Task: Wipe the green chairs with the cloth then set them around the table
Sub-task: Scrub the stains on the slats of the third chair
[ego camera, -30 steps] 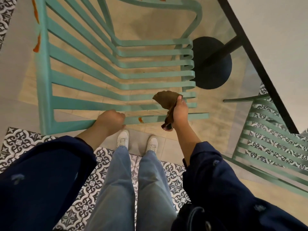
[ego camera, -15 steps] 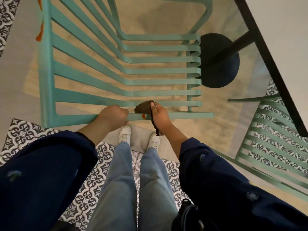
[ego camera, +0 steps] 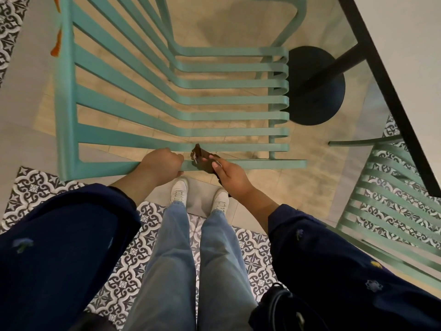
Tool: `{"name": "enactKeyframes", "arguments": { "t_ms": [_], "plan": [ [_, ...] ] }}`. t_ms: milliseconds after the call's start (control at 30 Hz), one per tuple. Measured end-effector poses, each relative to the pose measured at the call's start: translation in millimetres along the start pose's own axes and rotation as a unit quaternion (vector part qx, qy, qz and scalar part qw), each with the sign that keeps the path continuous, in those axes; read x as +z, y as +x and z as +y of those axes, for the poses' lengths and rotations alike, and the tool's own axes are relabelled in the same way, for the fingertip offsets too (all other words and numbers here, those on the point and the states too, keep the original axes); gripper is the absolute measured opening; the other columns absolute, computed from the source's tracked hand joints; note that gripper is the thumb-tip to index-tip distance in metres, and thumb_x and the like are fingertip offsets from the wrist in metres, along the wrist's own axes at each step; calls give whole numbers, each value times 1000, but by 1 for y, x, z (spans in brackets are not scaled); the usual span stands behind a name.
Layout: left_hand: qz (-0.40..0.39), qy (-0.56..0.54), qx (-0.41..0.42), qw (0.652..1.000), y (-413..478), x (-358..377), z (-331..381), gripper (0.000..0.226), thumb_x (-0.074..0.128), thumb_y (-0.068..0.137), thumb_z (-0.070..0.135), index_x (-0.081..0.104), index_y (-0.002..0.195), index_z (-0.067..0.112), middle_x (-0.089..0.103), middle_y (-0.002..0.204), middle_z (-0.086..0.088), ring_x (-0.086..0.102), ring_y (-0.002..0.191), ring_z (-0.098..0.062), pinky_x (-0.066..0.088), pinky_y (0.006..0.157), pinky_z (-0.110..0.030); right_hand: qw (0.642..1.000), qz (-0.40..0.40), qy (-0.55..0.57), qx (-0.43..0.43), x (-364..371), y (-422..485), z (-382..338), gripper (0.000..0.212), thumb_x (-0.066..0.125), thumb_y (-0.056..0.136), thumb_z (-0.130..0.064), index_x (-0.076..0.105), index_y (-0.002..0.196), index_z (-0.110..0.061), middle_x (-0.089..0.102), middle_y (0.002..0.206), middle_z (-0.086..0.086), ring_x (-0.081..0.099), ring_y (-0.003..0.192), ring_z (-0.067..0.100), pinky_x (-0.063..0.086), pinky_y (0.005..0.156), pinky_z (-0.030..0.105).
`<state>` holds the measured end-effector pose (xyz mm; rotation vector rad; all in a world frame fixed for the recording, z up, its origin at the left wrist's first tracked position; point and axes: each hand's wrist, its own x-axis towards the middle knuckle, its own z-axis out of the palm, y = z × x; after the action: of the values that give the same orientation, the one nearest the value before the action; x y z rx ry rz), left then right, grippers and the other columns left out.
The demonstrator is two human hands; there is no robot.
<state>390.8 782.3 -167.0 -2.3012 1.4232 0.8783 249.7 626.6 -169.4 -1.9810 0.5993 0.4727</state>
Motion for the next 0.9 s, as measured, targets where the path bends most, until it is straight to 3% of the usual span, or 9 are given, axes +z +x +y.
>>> {"name": "enactKeyframes", "arguments": {
  "t_ms": [100, 233, 467, 567, 633, 700, 800, 867, 900],
  "plan": [
    [-4, -7, -4, 1000, 1, 3, -2, 39, 47, 92, 39, 54, 114, 8, 65, 110, -15, 57, 106, -32, 49, 82, -38, 996, -45, -59, -40, -1, -5, 6, 40, 34, 101, -25, 43, 140, -18, 43, 147, 6, 37, 138, 23, 33, 106, 26],
    [-1, -8, 1, 1000, 2, 6, -3, 41, 47, 92, 41, 54, 115, 8, 65, 110, -15, 57, 105, -31, 49, 82, -38, 984, -93, -141, -63, -7, -12, 13, 41, 32, 102, -27, 37, 142, -26, 30, 154, 0, 21, 145, 21, 20, 115, 27],
    [-4, -19, -4, 1000, 2, 7, -3, 40, 48, 91, 41, 54, 115, 8, 65, 108, -14, 57, 103, -31, 49, 81, -38, 949, -150, -249, -117, -23, -22, 17, 41, 32, 102, -26, 41, 141, -17, 37, 150, 4, 28, 142, 17, 13, 111, 17],
    [-5, -31, -8, 999, 1, 6, -4, 41, 49, 91, 40, 54, 116, 8, 64, 108, -15, 57, 103, -31, 49, 81, -38, 960, -146, -232, -51, -17, -34, 29, 39, 31, 102, -30, 52, 127, -10, 58, 129, 12, 54, 117, 27, 40, 94, 31],
    [-7, -39, -12, 999, 1, 5, -3, 41, 49, 91, 39, 54, 116, 6, 64, 108, -16, 56, 104, -32, 48, 81, -38, 985, -101, -118, 72, -7, -40, 38, 40, 31, 102, -32, 57, 111, -3, 64, 102, 17, 59, 92, 30, 41, 79, 34],
    [-8, -40, -14, 999, 1, 4, -2, 41, 49, 91, 39, 53, 115, 5, 64, 108, -16, 55, 105, -32, 48, 82, -37, 976, -30, 65, 206, 4, -42, 46, 43, 32, 102, -31, 58, 110, 2, 63, 98, 19, 57, 89, 28, 42, 80, 33],
    [-11, -40, -14, 999, 0, 1, -1, 41, 49, 92, 39, 53, 116, 5, 63, 109, -16, 55, 106, -32, 48, 81, -37, 864, 59, 355, 353, 21, -36, 44, 43, 33, 102, -29, 50, 124, 4, 60, 118, 22, 61, 97, 33, 50, 88, 41],
    [-12, -29, -10, 999, 0, -1, -1, 42, 48, 92, 39, 52, 118, 6, 63, 111, -17, 55, 107, -32, 48, 82, -37, 770, 91, 508, 376, 27, -29, 29, 42, 31, 103, -27, 46, 127, 3, 58, 119, 21, 60, 90, 31, 51, 83, 41],
    [-11, -22, -8, 1000, -1, -2, -1, 43, 47, 93, 39, 51, 119, 6, 62, 111, -17, 55, 107, -32, 48, 82, -37, 744, 96, 551, 366, 28, -23, 21, 42, 30, 103, -26, 44, 129, 4, 56, 121, 23, 59, 92, 31, 49, 88, 42]
  ]
}}
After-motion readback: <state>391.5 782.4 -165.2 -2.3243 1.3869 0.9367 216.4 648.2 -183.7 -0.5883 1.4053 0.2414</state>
